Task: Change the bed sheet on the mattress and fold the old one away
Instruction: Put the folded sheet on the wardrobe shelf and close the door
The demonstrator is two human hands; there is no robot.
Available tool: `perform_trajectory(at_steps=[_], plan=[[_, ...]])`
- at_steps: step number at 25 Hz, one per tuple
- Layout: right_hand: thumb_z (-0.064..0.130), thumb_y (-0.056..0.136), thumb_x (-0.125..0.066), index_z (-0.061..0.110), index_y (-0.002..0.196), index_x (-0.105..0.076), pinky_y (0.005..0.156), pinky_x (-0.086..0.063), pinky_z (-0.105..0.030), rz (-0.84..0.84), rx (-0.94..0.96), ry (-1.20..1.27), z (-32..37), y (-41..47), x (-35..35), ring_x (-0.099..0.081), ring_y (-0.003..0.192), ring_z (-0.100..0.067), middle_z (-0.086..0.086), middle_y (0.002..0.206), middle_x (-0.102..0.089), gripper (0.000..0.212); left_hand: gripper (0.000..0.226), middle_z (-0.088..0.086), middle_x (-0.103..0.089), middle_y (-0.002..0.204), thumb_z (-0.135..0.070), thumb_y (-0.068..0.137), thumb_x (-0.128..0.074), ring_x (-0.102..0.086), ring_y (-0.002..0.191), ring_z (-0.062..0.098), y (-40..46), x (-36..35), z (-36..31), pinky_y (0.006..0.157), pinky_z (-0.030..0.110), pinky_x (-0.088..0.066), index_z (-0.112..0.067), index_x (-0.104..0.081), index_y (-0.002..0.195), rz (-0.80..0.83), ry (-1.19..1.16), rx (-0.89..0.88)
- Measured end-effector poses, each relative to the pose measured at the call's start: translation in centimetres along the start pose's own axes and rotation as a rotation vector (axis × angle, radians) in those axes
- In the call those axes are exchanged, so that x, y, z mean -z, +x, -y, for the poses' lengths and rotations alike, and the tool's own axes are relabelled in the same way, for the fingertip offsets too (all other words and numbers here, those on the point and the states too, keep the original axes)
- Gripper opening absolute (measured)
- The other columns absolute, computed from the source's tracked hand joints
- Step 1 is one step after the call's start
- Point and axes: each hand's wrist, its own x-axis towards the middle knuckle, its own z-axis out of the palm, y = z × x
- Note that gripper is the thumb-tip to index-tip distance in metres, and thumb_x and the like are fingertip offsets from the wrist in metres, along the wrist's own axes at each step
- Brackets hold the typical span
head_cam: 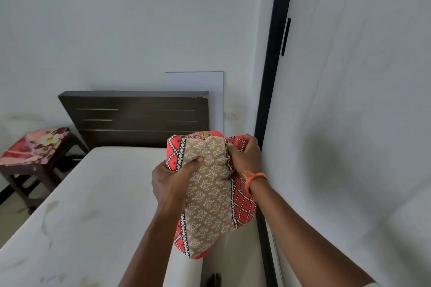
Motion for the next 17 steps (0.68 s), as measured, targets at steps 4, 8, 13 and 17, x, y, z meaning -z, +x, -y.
perform_trajectory(at_steps=[4, 8, 13, 17], plan=[[0.032, 0.083, -0.069, 0.018, 0.119, -0.048, 0.089, -0.047, -0.031, -0.061, -0.032, -0.043, -0.3, 13.8, -2.9, -0.057, 0.106, -0.020, -0.002, 0.117, -0.056, 0.044, 0.042, -0.009, -0.075, 0.077, -0.048, 0.052, -0.091, -0.073, 0.075, 0.017, 12.6, -7.8, -2.2, 0.080, 0.046, -0.060, -0.026, -0.073, 0.083, 0.058, 0.065, -0.031], [0.034, 0.086, -0.067, 0.024, 0.108, -0.045, 0.078, -0.042, -0.023, -0.098, 0.014, -0.054, 1.4, 26.0, -3.5, -0.057, 0.094, -0.014, 0.003, 0.105, -0.056, 0.033, 0.042, -0.010, -0.075, 0.077, -0.045, 0.049, -0.092, -0.074, 0.075, 0.017, 23.5, -16.1, -5.9, 0.079, 0.046, -0.060, -0.025, -0.073, 0.081, 0.172, 0.058, -0.036], [0.055, 0.097, -0.039, 0.014, 0.118, -0.048, 0.072, -0.045, -0.031, -0.224, 0.089, -0.293, 2.1, 42.9, -1.7, -0.061, 0.087, -0.023, -0.002, 0.098, -0.063, 0.048, 0.044, -0.010, -0.074, 0.075, -0.049, 0.048, -0.090, -0.073, 0.075, 0.018, 34.0, -28.1, -9.9, 0.081, 0.045, -0.059, -0.026, -0.072, 0.079, 0.200, 0.079, -0.076], [0.054, 0.099, -0.031, 0.013, 0.119, -0.051, 0.085, -0.047, -0.042, -0.131, 0.155, -0.854, 2.4, 55.8, 1.5, -0.062, 0.093, -0.030, -0.008, 0.100, -0.066, 0.050, 0.044, -0.009, -0.074, 0.072, -0.054, 0.048, -0.088, -0.072, 0.071, 0.016, 40.0, -37.5, -12.8, 0.076, 0.041, -0.061, -0.025, -0.072, 0.078, 0.206, 0.147, -0.133]])
